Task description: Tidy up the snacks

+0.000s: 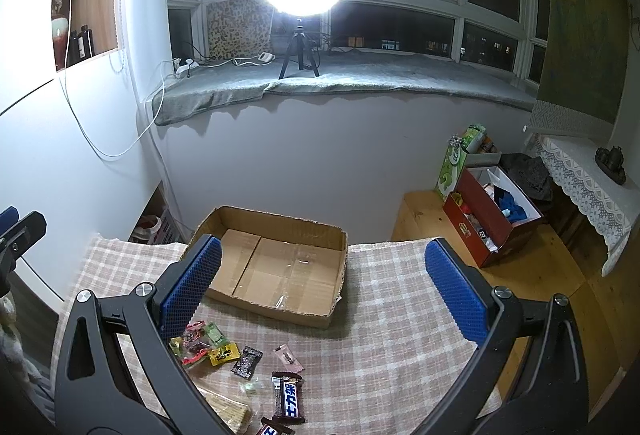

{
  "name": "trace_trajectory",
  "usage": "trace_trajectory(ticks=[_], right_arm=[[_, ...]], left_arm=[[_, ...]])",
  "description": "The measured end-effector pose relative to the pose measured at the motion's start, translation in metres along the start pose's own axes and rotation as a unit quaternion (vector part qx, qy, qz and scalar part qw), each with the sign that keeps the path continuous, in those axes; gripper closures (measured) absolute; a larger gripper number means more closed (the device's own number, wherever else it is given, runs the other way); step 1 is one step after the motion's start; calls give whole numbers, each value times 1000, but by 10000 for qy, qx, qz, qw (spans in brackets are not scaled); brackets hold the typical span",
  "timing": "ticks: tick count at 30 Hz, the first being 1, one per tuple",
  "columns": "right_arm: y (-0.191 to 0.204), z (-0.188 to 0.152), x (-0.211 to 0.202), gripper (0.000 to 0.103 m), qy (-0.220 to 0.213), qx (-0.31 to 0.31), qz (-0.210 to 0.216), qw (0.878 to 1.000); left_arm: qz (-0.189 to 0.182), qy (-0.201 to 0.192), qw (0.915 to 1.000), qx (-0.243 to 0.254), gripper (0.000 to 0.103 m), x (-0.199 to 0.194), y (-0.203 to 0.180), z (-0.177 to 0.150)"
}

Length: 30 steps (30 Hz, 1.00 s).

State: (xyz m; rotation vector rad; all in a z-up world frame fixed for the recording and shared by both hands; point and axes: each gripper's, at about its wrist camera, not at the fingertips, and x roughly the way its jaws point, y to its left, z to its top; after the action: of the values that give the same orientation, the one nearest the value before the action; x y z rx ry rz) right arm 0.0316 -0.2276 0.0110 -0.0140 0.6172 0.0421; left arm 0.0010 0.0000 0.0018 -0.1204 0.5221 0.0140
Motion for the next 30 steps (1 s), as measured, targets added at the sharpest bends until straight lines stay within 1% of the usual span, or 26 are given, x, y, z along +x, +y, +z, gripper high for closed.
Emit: trace_trajectory(ticks=[30], right_arm=[[0, 0, -1, 0, 19, -1, 7, 10000]], left_arm=[[-23, -4, 10000, 29, 1, -1, -3, 1]])
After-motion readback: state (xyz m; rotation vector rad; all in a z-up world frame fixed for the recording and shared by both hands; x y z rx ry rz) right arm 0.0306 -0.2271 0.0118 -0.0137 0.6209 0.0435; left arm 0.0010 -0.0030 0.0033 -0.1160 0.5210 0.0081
